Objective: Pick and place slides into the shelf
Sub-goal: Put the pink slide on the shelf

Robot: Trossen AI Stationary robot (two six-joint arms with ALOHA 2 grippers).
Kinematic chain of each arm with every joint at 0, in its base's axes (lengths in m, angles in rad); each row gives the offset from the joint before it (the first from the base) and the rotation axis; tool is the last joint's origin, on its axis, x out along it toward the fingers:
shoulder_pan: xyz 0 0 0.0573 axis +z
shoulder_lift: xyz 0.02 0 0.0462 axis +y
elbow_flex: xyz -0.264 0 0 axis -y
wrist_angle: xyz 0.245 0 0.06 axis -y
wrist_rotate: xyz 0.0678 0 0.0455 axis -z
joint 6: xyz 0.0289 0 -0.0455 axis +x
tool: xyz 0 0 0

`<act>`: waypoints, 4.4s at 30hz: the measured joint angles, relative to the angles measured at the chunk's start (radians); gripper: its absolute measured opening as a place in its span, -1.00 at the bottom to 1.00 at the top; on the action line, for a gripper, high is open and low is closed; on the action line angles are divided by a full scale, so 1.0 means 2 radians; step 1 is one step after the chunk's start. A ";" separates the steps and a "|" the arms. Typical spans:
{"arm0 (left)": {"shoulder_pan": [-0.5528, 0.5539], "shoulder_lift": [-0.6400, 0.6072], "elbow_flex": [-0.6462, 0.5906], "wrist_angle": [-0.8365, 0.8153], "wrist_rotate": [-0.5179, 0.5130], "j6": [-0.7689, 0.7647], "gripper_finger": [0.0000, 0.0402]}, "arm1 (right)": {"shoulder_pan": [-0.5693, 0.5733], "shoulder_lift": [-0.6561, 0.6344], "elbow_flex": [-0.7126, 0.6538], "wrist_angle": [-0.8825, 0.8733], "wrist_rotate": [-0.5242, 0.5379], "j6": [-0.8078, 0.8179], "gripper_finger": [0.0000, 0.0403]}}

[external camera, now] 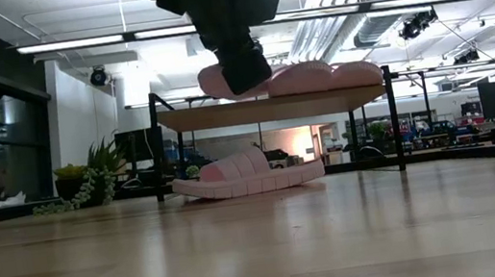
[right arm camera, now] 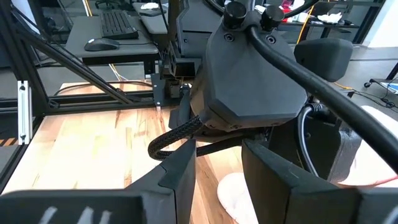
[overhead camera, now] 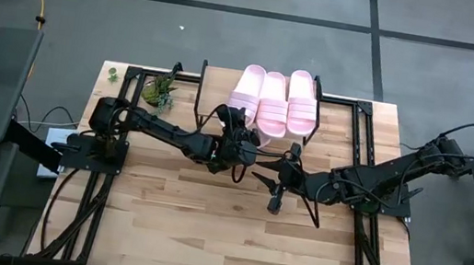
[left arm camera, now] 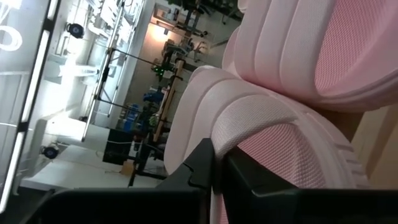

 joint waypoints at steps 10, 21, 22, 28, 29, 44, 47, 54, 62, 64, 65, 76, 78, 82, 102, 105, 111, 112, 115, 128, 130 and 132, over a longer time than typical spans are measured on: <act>-0.001 0.000 0.000 0.001 0.032 -0.010 -0.77 | 0.000 0.000 0.000 0.000 0.000 0.000 -0.41; -0.002 0.001 0.000 0.001 0.047 -0.019 -0.33 | 0.000 0.000 0.000 0.000 0.000 0.000 -0.41; -0.002 0.001 0.000 0.001 0.046 -0.019 -0.30 | 0.000 0.000 0.000 0.000 0.000 0.000 -0.41; -0.002 0.001 0.000 0.001 0.043 -0.019 -0.19 | 0.000 0.000 0.000 0.000 0.000 0.000 -0.41; -0.002 0.001 0.000 0.001 0.041 -0.019 -0.19 | 0.000 0.000 0.000 0.000 0.000 0.000 -0.41; -0.010 0.001 0.000 0.003 0.021 0.000 -0.17 | 0.000 0.000 0.000 0.000 0.000 0.000 -0.41; -0.011 0.001 0.000 0.004 0.020 0.000 -0.17 | 0.000 0.000 0.000 0.000 0.000 0.000 -0.41; -0.011 0.001 0.008 0.003 0.010 0.002 -0.16 | 0.000 0.000 0.000 0.000 0.000 0.000 -0.41; -0.028 0.001 0.059 0.003 0.000 0.013 -0.16 | 0.000 0.000 0.000 0.000 0.001 0.000 -0.41; -0.034 0.001 0.068 0.002 0.003 0.023 -0.16 | 0.000 0.000 0.000 -0.001 0.000 0.000 -0.41; -0.037 0.001 0.070 0.002 0.005 0.026 -0.16 | 0.000 0.000 0.000 -0.001 0.000 0.000 -0.41; -0.043 0.001 0.073 -0.074 0.005 -0.026 -0.16 | 0.000 0.000 0.000 -0.004 0.000 0.009 -0.41; -0.043 0.001 0.073 -0.089 0.005 -0.040 -0.16 | 0.000 0.000 0.000 -0.004 0.000 0.009 -0.41; -0.043 0.001 0.073 -0.102 0.002 -0.052 -0.16 | 0.000 0.000 0.000 -0.004 0.000 0.009 -0.41; -0.073 -0.031 0.073 -0.324 0.045 -0.242 -0.16 | 0.000 0.000 0.000 -0.014 0.004 0.019 -0.41; -0.073 -0.047 0.073 -0.390 0.047 -0.294 -0.16 | -0.005 0.000 0.000 -0.018 0.022 0.021 -0.41; -0.075 -0.074 0.072 -0.490 0.053 -0.371 -0.16 | -0.040 -0.007 0.000 -0.028 0.025 0.008 -0.41; -0.076 -0.078 0.073 -0.500 0.054 -0.384 -0.16 | -0.052 -0.012 0.000 -0.029 0.015 0.009 -0.41; -0.078 -0.089 0.073 -0.539 0.063 -0.423 -0.16 | -0.099 -0.029 0.000 -0.043 -0.037 0.013 -0.41; -0.114 -0.099 0.073 -0.601 0.066 -0.477 -0.16 | -0.346 -0.047 0.000 -0.075 -0.365 0.034 -0.41; -0.125 -0.099 0.073 -0.611 0.066 -0.487 -0.16 | -0.374 -0.047 0.000 -0.074 -0.389 0.034 -0.41; -0.136 -0.099 0.073 -0.625 0.066 -0.500 -0.16 | -0.398 -0.048 0.000 -0.075 -0.410 0.033 -0.41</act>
